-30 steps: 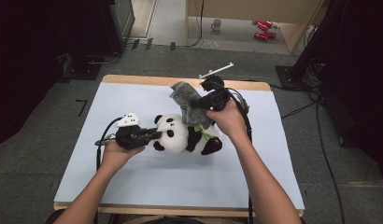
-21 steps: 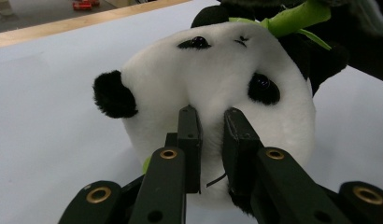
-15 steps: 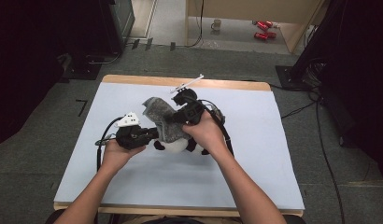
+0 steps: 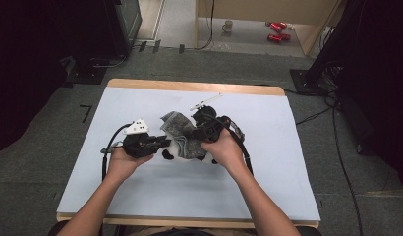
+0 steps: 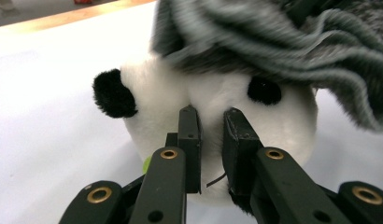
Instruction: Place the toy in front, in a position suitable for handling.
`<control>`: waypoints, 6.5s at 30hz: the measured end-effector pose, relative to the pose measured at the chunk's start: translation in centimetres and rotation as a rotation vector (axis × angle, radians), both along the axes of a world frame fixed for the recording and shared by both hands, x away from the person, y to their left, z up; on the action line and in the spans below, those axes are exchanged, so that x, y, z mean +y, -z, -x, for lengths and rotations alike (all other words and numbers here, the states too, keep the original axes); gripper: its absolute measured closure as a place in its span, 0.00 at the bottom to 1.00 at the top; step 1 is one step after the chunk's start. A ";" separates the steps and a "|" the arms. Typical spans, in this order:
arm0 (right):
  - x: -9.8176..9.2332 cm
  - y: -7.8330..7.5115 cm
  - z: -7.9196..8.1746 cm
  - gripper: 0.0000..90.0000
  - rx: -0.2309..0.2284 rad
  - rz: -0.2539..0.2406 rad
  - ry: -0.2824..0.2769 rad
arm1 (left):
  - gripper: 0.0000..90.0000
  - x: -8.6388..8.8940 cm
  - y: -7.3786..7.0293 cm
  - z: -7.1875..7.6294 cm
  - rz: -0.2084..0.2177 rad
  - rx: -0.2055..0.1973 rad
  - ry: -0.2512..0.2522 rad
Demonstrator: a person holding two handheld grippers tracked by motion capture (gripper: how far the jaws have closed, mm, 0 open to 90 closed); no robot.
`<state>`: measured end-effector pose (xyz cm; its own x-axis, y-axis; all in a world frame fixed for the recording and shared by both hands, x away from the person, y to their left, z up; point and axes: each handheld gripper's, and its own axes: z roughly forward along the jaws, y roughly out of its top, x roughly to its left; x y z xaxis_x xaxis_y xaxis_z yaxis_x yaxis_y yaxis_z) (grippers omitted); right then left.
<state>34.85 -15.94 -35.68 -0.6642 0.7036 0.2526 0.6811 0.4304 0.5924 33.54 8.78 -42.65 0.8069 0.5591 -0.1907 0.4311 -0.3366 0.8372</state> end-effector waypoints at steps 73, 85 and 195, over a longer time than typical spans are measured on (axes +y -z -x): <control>0.1 0.4 0.4 0.89 -0.021 0.000 0.002 | 0.89 -0.1 -0.1 0.0 0.016 0.015 0.000; -5.5 0.5 0.0 0.89 -0.012 0.031 0.119 | 0.89 0.1 0.0 -0.3 0.033 0.026 -0.009; -10.4 1.1 -5.8 0.90 0.012 -0.089 0.293 | 0.89 0.5 0.9 -0.6 -0.040 0.033 -0.003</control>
<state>40.63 -26.31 -36.77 -0.4330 0.8394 0.3285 0.7759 0.1616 0.6098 34.10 9.30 -43.52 0.7988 0.5693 -0.1946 0.4593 -0.3682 0.8084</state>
